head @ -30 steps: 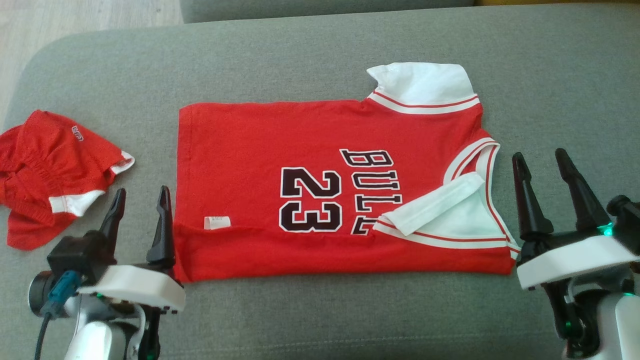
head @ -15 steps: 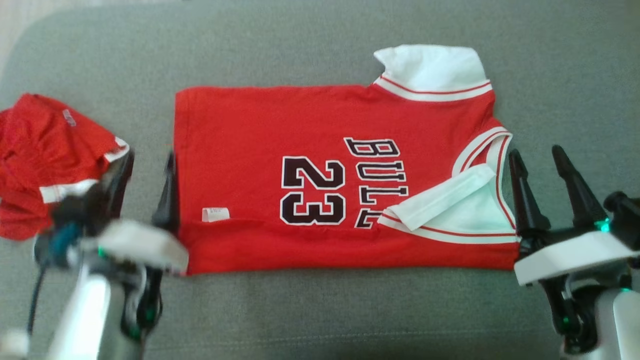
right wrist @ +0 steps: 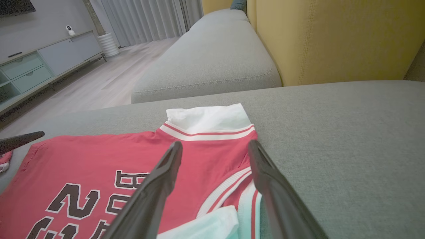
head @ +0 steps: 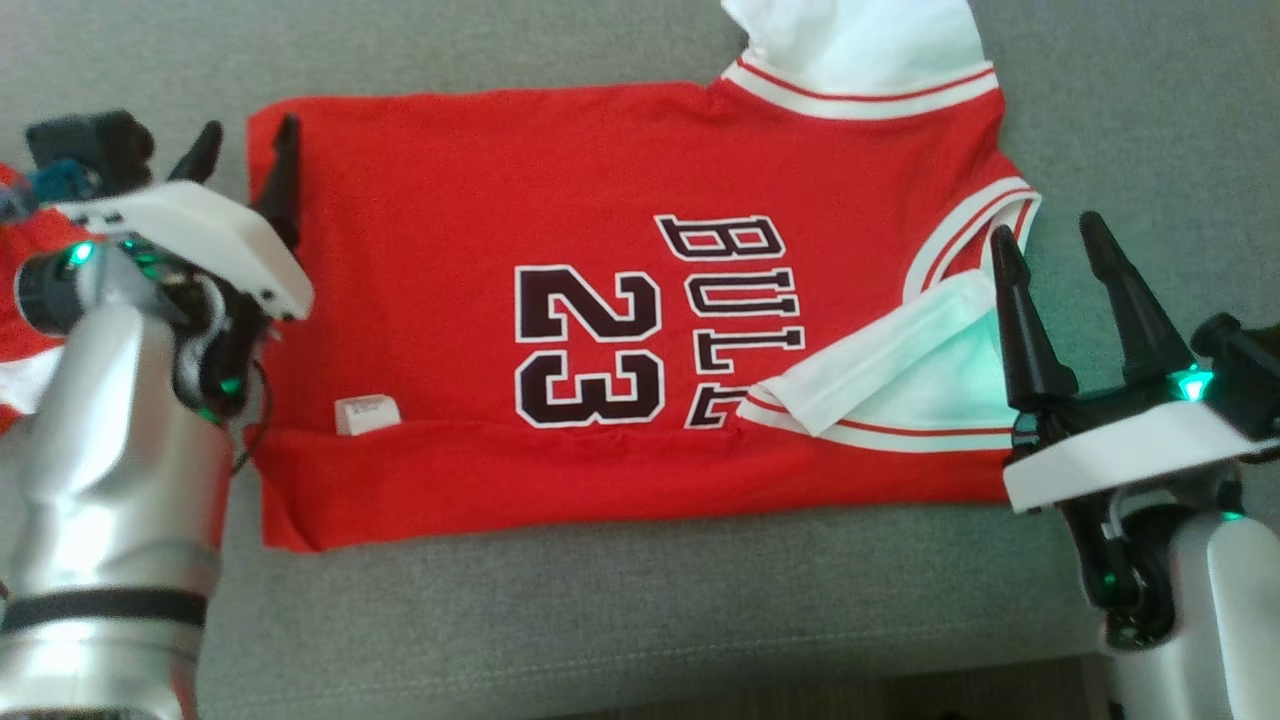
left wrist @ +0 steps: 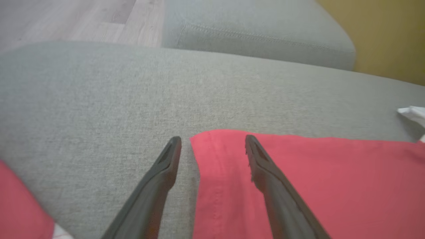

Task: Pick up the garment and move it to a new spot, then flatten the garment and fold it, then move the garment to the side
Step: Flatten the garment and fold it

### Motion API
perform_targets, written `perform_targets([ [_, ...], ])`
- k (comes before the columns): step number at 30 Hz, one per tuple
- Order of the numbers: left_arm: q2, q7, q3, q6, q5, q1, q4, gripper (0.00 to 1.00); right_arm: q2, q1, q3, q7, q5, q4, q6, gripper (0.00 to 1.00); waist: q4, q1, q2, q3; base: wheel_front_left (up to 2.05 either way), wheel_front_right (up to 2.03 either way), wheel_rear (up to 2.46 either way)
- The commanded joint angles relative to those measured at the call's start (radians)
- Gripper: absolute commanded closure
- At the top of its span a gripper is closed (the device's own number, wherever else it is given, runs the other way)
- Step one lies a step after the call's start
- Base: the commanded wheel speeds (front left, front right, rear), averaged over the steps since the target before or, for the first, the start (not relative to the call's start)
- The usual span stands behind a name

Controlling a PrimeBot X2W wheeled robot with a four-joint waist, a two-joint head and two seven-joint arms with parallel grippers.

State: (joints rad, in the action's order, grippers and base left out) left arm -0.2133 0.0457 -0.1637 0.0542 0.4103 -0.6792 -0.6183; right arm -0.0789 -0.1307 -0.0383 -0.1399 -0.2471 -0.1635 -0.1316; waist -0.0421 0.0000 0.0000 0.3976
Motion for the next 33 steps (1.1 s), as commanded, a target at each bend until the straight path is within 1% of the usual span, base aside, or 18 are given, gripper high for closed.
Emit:
perform_targets([
  [1, -0.045, 0.005, 0.039, 0.006, 0.011, -0.056, -0.026, 0.00, -0.005, -0.032, -0.028, 0.011, -0.009, -0.028, 0.001, 0.00, -0.018, 0.0000, 0.0000, 0.033, 0.00, 0.00, 0.00],
  [5, -0.060, 0.003, 0.040, 0.016, 0.016, -0.123, -0.164, 0.00, 0.001, -0.038, -0.039, 0.020, -0.016, -0.013, 0.001, 0.00, -0.024, 0.0000, 0.0000, 0.053, 0.00, 0.00, 0.00],
  [9, -0.061, 0.004, 0.030, 0.033, 0.025, -0.169, -0.274, 0.00, 0.004, -0.044, -0.039, 0.028, -0.020, 0.002, 0.001, 0.00, -0.023, 0.0000, 0.0000, 0.062, 0.00, 0.00, 0.00],
  [12, -0.055, 0.008, 0.025, 0.043, 0.035, -0.181, -0.306, 0.00, 0.005, -0.049, -0.039, 0.028, -0.022, 0.006, 0.001, 0.00, -0.022, 0.0000, 0.0000, 0.062, 0.00, 0.00, 0.00],
  [13, -0.052, 0.010, 0.020, 0.049, 0.038, -0.186, -0.319, 0.10, 0.005, -0.052, -0.039, 0.028, -0.023, 0.007, 0.001, 0.00, -0.021, 0.0000, 0.0000, 0.062, 0.00, 0.00, 0.00],
  [14, -0.051, 0.013, 0.014, 0.054, 0.041, -0.191, -0.330, 0.35, 0.005, -0.054, -0.039, 0.028, -0.024, 0.009, 0.001, 0.00, -0.020, 0.0000, 0.0000, 0.062, 0.00, 0.00, 0.00],
  [15, -0.050, 0.012, 0.008, 0.059, 0.043, -0.197, -0.339, 0.56, 0.005, -0.057, -0.038, 0.027, -0.025, 0.011, 0.001, 0.00, -0.020, 0.0000, 0.0000, 0.062, 0.00, 0.00, 0.00],
  [16, -0.051, 0.005, 0.001, 0.062, 0.042, -0.202, -0.344, 0.70, 0.004, -0.060, -0.036, 0.026, -0.025, 0.012, 0.001, 0.00, -0.019, 0.0000, 0.0000, 0.063, 0.00, 0.00, 0.00],
  [17, -0.053, -0.003, -0.009, 0.065, 0.037, -0.206, -0.350, 0.97, 0.003, -0.063, -0.035, 0.026, -0.025, 0.015, 0.001, 0.00, -0.019, 0.0000, 0.0000, 0.062, 0.00, 0.00, 0.00],
  [18, -0.053, -0.010, -0.017, 0.066, 0.034, -0.209, -0.357, 1.00, 0.001, -0.065, -0.032, 0.025, -0.026, 0.018, 0.001, 0.00, -0.018, 0.0000, 0.0000, 0.061, 0.00, 0.00, 0.00],
  [22, -0.056, -0.047, -0.036, 0.069, 0.026, -0.227, -0.377, 1.00, -0.013, -0.081, -0.013, 0.025, -0.030, 0.044, 0.001, 0.00, -0.016, 0.0000, 0.0000, 0.058, 0.00, 0.00, 0.00],
  [25, -0.057, -0.086, -0.043, 0.070, 0.021, -0.242, -0.384, 1.00, -0.036, -0.116, 0.007, 0.023, -0.041, 0.078, 0.001, 0.00, -0.010, 0.0000, 0.0000, 0.056, 0.00, 0.00, 0.00],
  [29, -0.037, -0.130, -0.057, 0.070, 0.015, -0.263, -0.385, 1.00, -0.084, -0.209, 0.040, 0.013, -0.071, 0.161, 0.001, 0.00, 0.015, 0.0000, 0.0000, 0.058, 0.00, 0.00, 0.00],
  [33, -0.006, -0.164, -0.077, 0.070, 0.008, -0.291, -0.381, 1.00, -0.132, -0.331, 0.039, -0.010, -0.101, 0.256, 0.001, 0.00, 0.057, 0.0000, 0.0000, 0.071, 0.00, 0.00, 0.00],
])
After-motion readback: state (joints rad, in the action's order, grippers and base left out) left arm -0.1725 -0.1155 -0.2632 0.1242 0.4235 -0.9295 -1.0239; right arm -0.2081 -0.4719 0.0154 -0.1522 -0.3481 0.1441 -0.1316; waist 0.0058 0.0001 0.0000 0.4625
